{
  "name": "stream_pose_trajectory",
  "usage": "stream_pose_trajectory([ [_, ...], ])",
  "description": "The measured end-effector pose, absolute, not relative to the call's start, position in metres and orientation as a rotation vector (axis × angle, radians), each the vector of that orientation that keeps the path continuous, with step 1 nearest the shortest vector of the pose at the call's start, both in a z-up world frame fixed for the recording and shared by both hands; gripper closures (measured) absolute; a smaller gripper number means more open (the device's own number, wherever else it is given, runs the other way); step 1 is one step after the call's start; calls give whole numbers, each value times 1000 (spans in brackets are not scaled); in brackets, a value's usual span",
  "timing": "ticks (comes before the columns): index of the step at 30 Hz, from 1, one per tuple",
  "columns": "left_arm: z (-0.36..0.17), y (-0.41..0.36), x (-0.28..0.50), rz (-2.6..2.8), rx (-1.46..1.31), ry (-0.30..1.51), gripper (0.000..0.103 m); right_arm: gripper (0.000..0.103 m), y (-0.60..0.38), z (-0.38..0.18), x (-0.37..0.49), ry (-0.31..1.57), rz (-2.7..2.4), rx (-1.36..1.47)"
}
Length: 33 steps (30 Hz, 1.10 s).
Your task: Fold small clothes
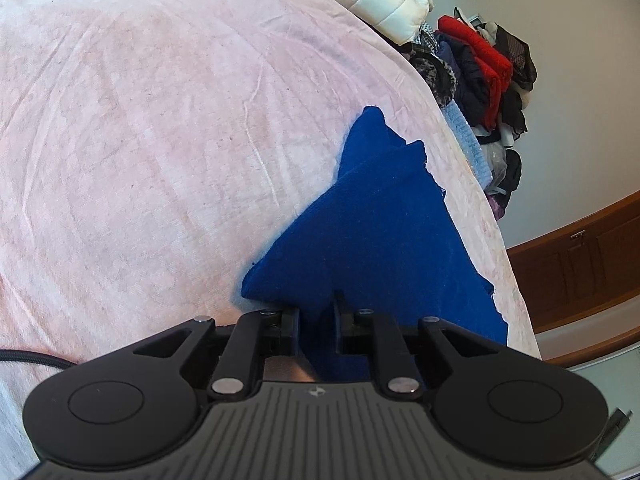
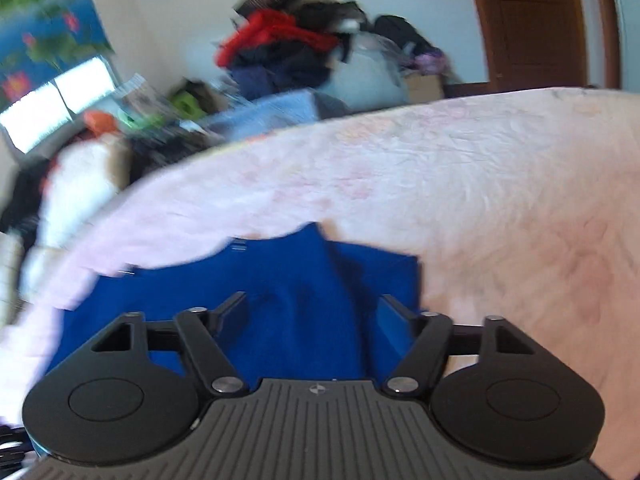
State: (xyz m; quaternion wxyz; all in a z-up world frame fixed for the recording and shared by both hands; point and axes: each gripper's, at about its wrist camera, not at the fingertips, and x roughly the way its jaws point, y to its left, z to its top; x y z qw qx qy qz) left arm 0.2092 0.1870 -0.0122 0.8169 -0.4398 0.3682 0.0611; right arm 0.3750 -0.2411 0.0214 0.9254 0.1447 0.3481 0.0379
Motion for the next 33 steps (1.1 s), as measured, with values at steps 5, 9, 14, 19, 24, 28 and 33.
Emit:
stream_pose_trajectory([
  [5,-17,194,208,104,-981,780,88,99,-235,-1,420,808,122,297],
  [9,-21,197,206,86,-1002,768,88,98,-247,-5,420,807,128,347],
  [14,-22,198,204,89,-1018,752,88,77,-254,-12,406,778,134,420],
  [19,-22,197,205,128,-1059,754,88,35,-248,17,363,662,182,490],
  [24,-1,164,217,234,-833,766,95,31,-215,30,336,697,359,468],
  [28,13,131,214,289,-622,698,96,31,-172,48,347,805,495,388],
  [33,23,84,204,223,-352,596,96,14,-88,80,378,964,702,280],
])
